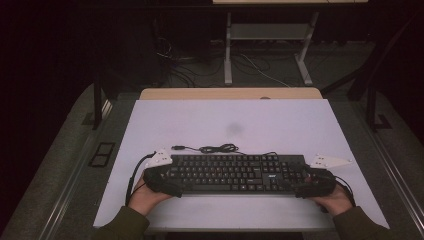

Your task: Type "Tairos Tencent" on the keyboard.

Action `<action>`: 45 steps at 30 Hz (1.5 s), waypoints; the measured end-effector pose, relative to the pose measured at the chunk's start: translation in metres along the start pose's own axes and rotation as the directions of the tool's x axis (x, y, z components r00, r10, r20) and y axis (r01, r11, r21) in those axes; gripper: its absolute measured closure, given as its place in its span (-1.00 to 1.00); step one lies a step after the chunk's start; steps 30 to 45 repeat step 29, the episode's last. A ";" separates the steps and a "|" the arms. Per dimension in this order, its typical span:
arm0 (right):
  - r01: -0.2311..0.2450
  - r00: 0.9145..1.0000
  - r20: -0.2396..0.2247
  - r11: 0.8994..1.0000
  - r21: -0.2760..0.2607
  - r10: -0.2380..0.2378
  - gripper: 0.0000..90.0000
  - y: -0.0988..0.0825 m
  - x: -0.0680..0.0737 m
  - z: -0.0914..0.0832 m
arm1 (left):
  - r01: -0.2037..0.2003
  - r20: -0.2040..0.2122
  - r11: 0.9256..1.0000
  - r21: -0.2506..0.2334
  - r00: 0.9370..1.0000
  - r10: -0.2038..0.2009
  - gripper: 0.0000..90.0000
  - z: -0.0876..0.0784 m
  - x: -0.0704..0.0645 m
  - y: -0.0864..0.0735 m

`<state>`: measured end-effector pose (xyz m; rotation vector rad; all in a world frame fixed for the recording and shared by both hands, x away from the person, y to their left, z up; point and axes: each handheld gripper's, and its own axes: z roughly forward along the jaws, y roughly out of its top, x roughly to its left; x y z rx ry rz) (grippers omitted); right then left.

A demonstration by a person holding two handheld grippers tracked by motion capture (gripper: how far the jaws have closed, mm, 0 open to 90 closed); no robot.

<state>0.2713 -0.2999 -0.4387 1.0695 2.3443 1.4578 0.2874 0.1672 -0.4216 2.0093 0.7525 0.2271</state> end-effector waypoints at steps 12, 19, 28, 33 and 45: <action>0.001 1.000 0.003 1.000 -0.003 -0.001 -0.60 -0.006 -0.002 -0.007 | 0.007 -0.006 1.000 0.003 1.000 -0.007 -1.00 0.000 0.003 -0.002; 0.011 1.000 0.002 1.000 -0.003 -0.011 -0.60 -0.006 -0.002 -0.006 | 0.018 -0.005 1.000 0.018 1.000 -0.018 -1.00 0.001 0.003 -0.003; 0.016 1.000 0.000 1.000 -0.008 -0.016 -0.61 -0.005 -0.001 -0.007 | 0.015 -0.007 1.000 0.020 1.000 -0.015 -1.00 0.001 0.002 -0.002; 0.016 1.000 0.002 1.000 -0.008 -0.016 -0.62 -0.005 -0.001 -0.007 | 0.012 -0.009 1.000 0.021 1.000 -0.012 -1.00 0.001 0.002 -0.002; 0.016 1.000 0.002 1.000 -0.008 -0.016 -0.62 -0.005 -0.001 -0.007 | 0.012 -0.009 1.000 0.021 1.000 -0.012 -1.00 0.001 0.002 -0.002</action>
